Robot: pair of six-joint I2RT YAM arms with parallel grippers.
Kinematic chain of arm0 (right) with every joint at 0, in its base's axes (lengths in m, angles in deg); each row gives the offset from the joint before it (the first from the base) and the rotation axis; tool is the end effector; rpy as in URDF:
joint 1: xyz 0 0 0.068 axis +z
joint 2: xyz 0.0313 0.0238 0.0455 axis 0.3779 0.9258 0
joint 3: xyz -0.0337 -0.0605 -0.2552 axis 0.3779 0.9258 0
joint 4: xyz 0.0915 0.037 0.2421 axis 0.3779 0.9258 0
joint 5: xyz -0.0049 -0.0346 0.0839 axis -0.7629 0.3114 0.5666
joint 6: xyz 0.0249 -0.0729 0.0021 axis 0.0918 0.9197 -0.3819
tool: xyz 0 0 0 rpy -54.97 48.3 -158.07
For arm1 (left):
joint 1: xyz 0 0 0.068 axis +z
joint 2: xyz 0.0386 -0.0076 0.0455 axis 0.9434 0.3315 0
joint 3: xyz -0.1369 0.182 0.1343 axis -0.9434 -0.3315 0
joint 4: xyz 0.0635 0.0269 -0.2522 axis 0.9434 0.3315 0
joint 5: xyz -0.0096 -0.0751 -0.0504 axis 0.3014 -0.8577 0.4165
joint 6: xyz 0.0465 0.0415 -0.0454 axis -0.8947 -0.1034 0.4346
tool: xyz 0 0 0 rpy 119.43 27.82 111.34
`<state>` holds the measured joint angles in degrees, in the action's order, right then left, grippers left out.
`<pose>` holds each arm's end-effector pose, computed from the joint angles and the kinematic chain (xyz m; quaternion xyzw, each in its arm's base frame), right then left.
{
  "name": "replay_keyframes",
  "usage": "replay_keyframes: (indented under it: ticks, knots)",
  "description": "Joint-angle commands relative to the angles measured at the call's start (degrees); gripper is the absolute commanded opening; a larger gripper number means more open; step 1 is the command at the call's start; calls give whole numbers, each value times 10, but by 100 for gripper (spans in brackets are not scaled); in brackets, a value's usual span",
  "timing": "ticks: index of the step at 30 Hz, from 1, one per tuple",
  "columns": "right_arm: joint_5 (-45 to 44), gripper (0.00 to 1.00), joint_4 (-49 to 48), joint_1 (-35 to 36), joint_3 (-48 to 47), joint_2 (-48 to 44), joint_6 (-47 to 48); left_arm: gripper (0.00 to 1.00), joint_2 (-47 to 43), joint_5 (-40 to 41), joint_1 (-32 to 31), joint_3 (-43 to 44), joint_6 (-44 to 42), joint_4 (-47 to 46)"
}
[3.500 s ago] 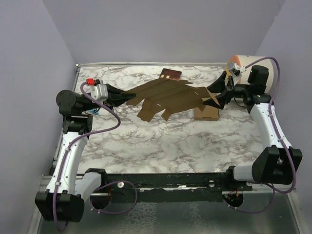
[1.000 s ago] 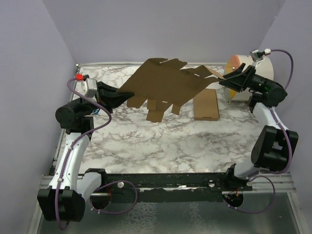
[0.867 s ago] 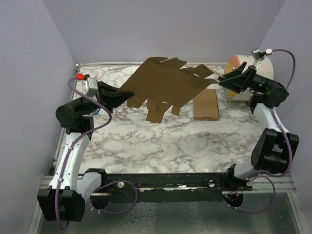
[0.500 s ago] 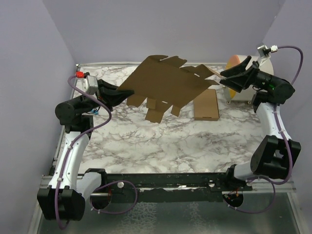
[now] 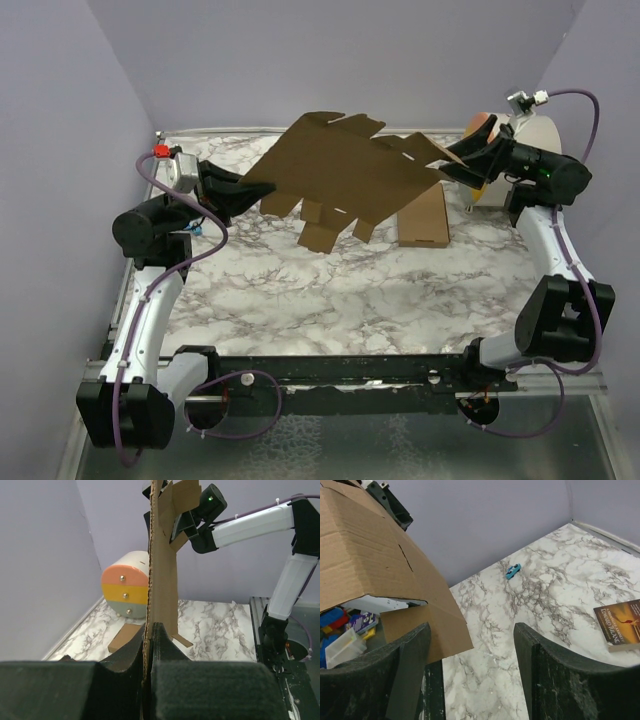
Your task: Fold the paper box
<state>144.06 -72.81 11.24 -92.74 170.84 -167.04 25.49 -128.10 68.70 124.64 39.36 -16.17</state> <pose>0.2995 0.0081 0.4116 -0.2542 0.6162 0.5815 0.4665 0.1937 -0.0669 0.4405 0.3829 0.4491 -0.4741 0.6534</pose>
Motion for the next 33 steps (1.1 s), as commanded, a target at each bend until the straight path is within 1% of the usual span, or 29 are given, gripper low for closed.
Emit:
replay_keyframes:
  ticks: [1,10,12,15,17,20,21,22,28,31,33]
  knots:
    - [24,68,8,8,0,-26,25,0,1,-5,3,21,7,-25]
    - [30,68,-3,24,14,-41,23,0,9,-7,3,32,6,-25]
    - [30,68,0,24,13,-43,20,0,7,-8,3,33,-7,-6]
    - [31,69,21,24,15,-51,28,0,4,-5,3,37,-50,43]
    - [32,69,63,24,15,-59,57,0,2,-4,3,39,-72,71]
    - [33,69,189,24,-3,-71,151,0,0,-4,3,45,-107,113]
    - [31,70,223,24,-7,-73,182,0,-2,-3,3,46,-120,127]
    - [31,70,237,24,-7,-75,188,0,-2,-3,3,46,-129,137]
    - [35,69,214,26,16,-69,178,0,0,-3,3,52,-134,140]
    - [37,68,205,34,21,-57,180,0,6,-11,3,53,-110,110]
    - [39,68,172,35,18,-47,161,0,10,-18,3,57,-97,92]
